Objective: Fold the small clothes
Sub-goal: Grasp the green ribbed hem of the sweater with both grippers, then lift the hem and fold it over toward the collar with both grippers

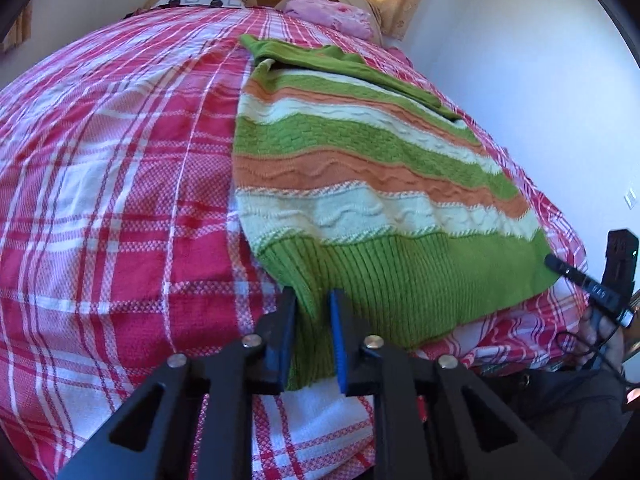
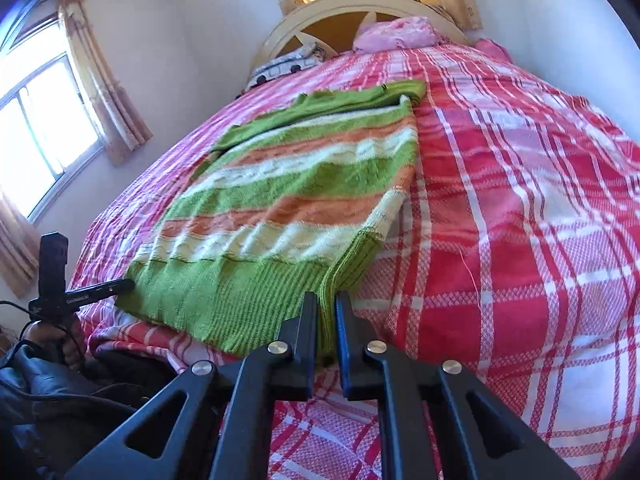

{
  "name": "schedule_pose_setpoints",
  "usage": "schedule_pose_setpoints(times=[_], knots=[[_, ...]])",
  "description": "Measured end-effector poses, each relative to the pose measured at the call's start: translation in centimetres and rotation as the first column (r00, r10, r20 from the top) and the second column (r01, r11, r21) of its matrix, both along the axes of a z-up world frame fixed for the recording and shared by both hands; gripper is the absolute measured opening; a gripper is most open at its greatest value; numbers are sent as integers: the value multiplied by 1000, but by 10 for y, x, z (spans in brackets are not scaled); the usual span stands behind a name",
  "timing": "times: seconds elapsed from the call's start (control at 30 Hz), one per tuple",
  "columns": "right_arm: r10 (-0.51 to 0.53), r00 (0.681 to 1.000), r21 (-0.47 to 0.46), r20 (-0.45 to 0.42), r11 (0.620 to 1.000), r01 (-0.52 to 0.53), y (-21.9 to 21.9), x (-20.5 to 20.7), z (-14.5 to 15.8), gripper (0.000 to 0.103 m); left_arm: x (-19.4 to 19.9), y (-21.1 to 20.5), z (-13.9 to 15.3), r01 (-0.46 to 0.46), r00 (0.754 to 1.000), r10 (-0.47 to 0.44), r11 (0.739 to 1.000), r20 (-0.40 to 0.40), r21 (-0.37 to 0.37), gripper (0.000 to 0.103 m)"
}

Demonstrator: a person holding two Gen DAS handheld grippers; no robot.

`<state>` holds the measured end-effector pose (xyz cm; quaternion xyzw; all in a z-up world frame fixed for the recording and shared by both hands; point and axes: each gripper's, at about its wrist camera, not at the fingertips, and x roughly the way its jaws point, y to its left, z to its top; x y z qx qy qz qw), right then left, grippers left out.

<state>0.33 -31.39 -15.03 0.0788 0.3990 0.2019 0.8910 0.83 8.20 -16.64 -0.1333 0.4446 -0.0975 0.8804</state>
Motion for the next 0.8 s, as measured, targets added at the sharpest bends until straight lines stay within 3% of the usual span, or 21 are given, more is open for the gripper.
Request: schedule_pose_setpoints(times=[0.07,0.13,0.2,0.27,0.3,0.4,0.5,0.63,0.8], knots=[[-7,1000,10,-24,1000,7,-2,3,-5,17,0,-3,1,0,1000,0,1000,12,9,22],[-7,999,20,-34,1000,7,-3,4,-8,34,1,-4,0,13,1000,-13,1000,18,2,31],[8,1000,21,-27,1000,-7,1,2,-8,38,1,-6,-1,30,999,-30,999,30,-11,40],[13,1000,-1,-15,1000,-13,5,-1,-9,38,1,-10,-1,48,998,-49,999,47,8,42],[18,1000,-12,-7,1000,-18,6,-2,-9,37,1,-10,-1,53,997,-53,999,52,13,41],[26,999,-1,-20,1000,-26,5,-1,-11,12,2,-9,0,66,996,-66,998,62,9,37],[22,999,27,-26,999,-21,1,0,-14,8,3,-3,-1,58,996,-58,998,62,9,11],[37,999,103,4,994,-37,-6,-4,-7,7,4,13,9,59,995,-50,994,87,-95,9],[28,998,165,61,986,-38,-13,-7,11,7,2,19,33,71,985,-50,990,167,-125,9]])
